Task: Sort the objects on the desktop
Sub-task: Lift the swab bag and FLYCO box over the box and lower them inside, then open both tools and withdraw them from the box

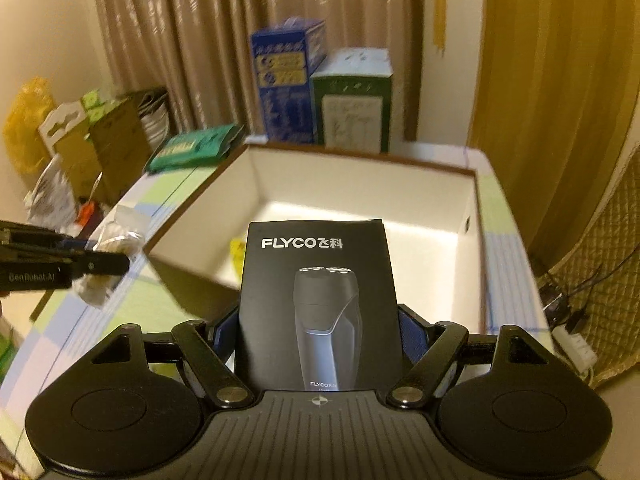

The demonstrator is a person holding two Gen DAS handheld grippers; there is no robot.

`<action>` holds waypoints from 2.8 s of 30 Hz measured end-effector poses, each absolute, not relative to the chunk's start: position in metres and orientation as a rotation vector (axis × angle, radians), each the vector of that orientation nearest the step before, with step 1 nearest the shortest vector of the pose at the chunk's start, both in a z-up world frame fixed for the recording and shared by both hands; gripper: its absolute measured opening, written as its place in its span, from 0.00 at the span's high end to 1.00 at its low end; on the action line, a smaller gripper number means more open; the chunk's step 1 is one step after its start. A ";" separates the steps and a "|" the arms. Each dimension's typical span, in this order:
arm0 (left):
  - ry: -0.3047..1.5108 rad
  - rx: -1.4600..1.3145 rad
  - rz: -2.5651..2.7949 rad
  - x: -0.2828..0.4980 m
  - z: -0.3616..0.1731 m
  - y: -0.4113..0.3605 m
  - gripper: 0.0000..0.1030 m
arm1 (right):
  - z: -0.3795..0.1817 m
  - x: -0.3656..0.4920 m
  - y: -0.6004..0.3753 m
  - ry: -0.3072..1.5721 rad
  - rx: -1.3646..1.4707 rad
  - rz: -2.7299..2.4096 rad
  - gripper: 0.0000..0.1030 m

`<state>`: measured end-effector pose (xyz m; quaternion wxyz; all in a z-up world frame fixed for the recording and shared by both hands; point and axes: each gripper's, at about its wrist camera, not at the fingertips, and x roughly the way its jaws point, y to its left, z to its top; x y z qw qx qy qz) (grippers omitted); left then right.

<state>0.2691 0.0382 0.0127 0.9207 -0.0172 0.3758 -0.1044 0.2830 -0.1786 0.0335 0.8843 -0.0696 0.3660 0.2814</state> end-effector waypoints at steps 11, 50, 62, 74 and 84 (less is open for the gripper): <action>0.725 -0.029 -0.264 0.343 0.027 0.007 0.79 | 0.043 0.347 -0.168 0.699 -0.138 0.501 0.26; 1.058 -0.122 -0.122 0.505 -0.100 -0.039 0.63 | -0.051 0.485 -0.147 0.900 -0.227 0.388 0.26; 1.049 -0.090 -0.106 0.505 -0.096 -0.030 0.59 | -0.057 0.489 -0.141 0.844 -0.250 0.430 0.25; 1.031 -0.064 -0.120 0.485 -0.082 -0.015 0.45 | -0.044 0.458 -0.162 0.860 -0.208 0.478 0.06; 0.976 0.015 -0.132 0.445 -0.053 -0.012 0.33 | -0.029 0.427 -0.178 0.886 -0.113 0.478 0.02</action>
